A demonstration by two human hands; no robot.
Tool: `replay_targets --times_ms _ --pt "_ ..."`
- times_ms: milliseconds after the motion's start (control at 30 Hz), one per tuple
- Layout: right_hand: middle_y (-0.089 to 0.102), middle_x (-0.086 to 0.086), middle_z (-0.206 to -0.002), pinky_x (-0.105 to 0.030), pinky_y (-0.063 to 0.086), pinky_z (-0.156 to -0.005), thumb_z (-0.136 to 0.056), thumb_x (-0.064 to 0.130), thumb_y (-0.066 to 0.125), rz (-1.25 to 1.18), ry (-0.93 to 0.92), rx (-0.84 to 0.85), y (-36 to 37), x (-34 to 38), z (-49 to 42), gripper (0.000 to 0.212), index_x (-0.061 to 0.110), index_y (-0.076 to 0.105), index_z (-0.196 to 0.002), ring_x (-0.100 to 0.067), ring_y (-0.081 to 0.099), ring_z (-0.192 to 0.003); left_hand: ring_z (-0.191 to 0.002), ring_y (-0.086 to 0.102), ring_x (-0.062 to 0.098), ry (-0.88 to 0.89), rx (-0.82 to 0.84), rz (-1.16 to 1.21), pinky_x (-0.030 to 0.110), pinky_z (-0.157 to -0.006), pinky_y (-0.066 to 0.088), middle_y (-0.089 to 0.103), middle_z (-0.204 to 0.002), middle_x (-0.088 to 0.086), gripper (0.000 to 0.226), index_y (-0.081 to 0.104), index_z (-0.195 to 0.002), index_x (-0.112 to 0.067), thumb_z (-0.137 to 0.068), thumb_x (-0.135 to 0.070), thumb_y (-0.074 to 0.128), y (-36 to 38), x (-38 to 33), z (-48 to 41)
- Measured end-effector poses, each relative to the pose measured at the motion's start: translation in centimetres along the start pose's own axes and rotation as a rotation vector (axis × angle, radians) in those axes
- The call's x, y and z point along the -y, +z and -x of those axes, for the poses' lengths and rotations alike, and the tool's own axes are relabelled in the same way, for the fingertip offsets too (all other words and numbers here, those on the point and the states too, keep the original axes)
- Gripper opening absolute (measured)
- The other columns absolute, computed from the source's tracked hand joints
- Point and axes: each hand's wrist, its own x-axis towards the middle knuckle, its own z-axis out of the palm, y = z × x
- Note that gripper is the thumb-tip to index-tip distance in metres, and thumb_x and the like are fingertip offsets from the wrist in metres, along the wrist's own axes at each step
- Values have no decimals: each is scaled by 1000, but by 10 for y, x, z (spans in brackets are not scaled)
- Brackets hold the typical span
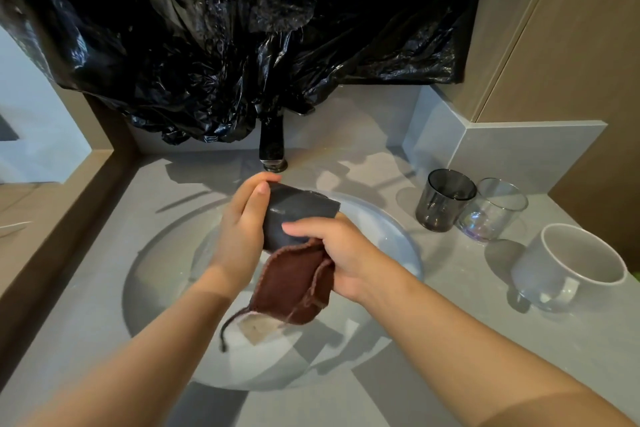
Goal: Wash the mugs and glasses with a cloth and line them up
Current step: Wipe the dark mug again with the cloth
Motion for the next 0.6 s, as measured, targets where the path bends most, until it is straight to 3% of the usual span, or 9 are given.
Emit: replay_targets --times_ms 33,100,167,233,300,367,433,533,600 --pt "67 -14 -89 -35 53 -75 -79 -5 62 -28 1 14 -2 1 -2 28 2 65 -106 -27 65 -79 -97 63 19 21 63 -24 31 -85 51 66 -102 0 27 64 -100 -32 -84 -47 47 -4 3 0" --pt "69 -10 -88 -33 53 -75 -76 -4 64 102 -59 5 -5 4 0 27 7 65 -101 -25 66 -81 -103 64 22 -124 181 34 37 -84 52 67 -107 -3 29 63 -104 -40 -82 -51 50 -11 -2 0" --pt "69 -6 -94 -30 52 -77 -73 6 70 524 -178 -18 -9 3 1 29 11 63 -100 -23 65 -89 -100 67 24 -415 274 159 43 -75 55 71 -107 -1 32 63 -109 -36 -85 -54 53 -15 -13 0" --pt "65 -2 -88 -30 51 -72 -76 12 65 1091 -281 45 -9 0 3 19 17 59 -93 -23 63 -86 -97 68 27 -665 281 243 46 -74 54 73 -107 5 52 66 -112 -25 -86 -63 41 -19 -22 -1" --pt "58 -1 -75 -31 47 -64 -79 12 59 1272 -332 83 -8 -6 4 9 17 53 -82 -27 60 -77 -88 69 25 -760 211 261 42 -73 51 74 -98 6 57 68 -107 -18 -88 -63 40 -15 -27 -1" --pt "61 -4 -76 -34 51 -64 -80 9 60 1109 -306 59 -5 -11 5 9 17 55 -82 -27 63 -75 -72 68 20 -709 81 211 35 -66 50 73 -78 2 40 68 -92 -19 -91 -53 47 -5 -30 2" --pt "66 -5 -80 -31 54 -68 -81 -1 63 645 -216 28 -2 -7 6 19 18 62 -87 -20 64 -74 -70 64 18 -504 -34 175 32 -66 48 69 -68 -2 26 65 -78 -22 -94 -36 51 3 -27 2" --pt "69 -12 -80 -30 55 -67 -83 -3 58 -55 49 73 -2 1 6 18 8 67 -94 -23 66 -72 -86 59 17 -58 -18 1 32 -82 47 65 -86 0 17 63 -83 -24 -88 -35 52 2 -13 6" --pt "69 -15 -81 -33 56 -67 -84 0 57 -121 125 81 -4 3 6 17 5 66 -97 -26 66 -70 -95 59 19 43 89 -92 34 -87 47 64 -98 2 29 62 -93 -29 -79 -50 48 -6 -6 8"
